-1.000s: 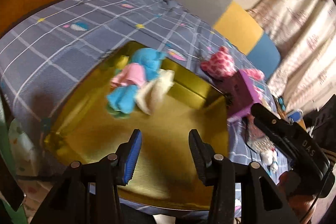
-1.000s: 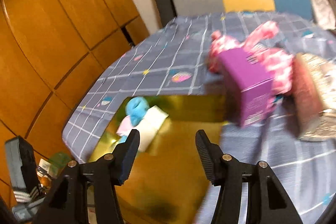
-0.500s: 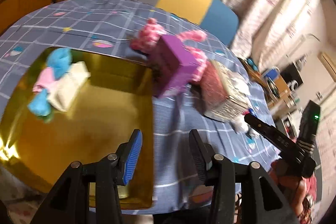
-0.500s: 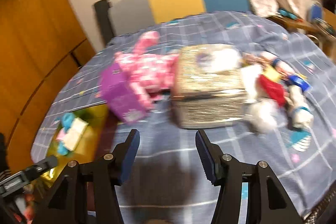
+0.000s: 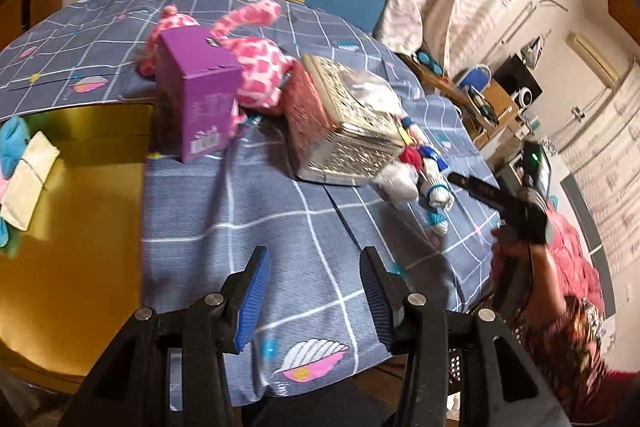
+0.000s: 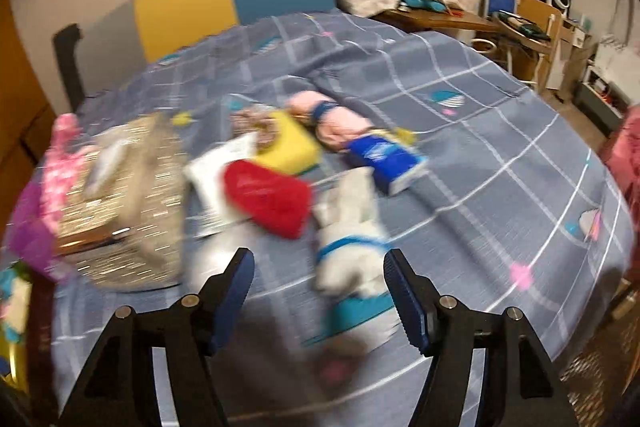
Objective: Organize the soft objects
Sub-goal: 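Reach the right gripper to the white knit glove with blue band and grasp it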
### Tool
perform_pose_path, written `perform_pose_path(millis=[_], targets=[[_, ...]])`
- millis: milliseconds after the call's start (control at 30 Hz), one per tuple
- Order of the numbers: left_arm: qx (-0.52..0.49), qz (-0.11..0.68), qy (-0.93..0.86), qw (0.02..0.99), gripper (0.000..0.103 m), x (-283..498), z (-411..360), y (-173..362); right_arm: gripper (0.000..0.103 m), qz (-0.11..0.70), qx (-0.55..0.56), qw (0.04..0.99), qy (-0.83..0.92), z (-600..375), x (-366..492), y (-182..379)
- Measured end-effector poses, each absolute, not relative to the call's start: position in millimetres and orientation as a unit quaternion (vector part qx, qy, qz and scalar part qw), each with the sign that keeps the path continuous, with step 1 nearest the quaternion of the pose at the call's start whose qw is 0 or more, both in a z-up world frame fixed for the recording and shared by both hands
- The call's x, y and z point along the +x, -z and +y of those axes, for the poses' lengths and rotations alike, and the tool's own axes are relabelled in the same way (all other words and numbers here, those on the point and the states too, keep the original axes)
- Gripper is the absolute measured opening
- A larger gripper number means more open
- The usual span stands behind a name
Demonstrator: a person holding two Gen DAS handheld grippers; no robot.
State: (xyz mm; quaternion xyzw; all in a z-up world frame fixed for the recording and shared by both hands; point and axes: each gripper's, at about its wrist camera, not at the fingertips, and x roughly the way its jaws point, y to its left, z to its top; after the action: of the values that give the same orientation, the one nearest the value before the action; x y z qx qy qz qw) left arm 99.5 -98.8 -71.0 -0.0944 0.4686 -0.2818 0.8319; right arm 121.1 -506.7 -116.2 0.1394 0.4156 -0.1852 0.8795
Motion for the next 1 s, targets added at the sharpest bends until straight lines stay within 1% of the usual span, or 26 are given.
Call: perform_pose_path(millis=[167, 367, 467, 600, 767, 1000], targets=[[-0.075, 0.481, 0.291, 0.823, 0.047, 98, -122, 75, 0.068, 0.455, 0.147, 0.862, 0.168, -539, 152, 141], [-0.045, 0.492, 0.301, 0.816, 0.047, 95, -150, 77, 0.067, 0.506, 0.142, 0.841, 0.127, -549, 172, 173], [-0.033, 0.496, 0.306, 0.812, 0.047, 95, -162, 78, 0.053, 0.517, 0.145, 0.835, 0.12, -554, 169, 181], [-0.013, 0.502, 0.32, 0.804, 0.047, 96, -188, 82, 0.045, 0.504, 0.173, 0.84, 0.1, -563, 156, 177], [0.013, 0.507, 0.342, 0.791, 0.047, 101, -230, 86, 0.044, 0.456, 0.241, 0.853, 0.083, -579, 130, 158], [0.058, 0.506, 0.36, 0.782, 0.048, 115, -302, 101, 0.044, 0.381, 0.319, 0.867, 0.043, -602, 119, 133]])
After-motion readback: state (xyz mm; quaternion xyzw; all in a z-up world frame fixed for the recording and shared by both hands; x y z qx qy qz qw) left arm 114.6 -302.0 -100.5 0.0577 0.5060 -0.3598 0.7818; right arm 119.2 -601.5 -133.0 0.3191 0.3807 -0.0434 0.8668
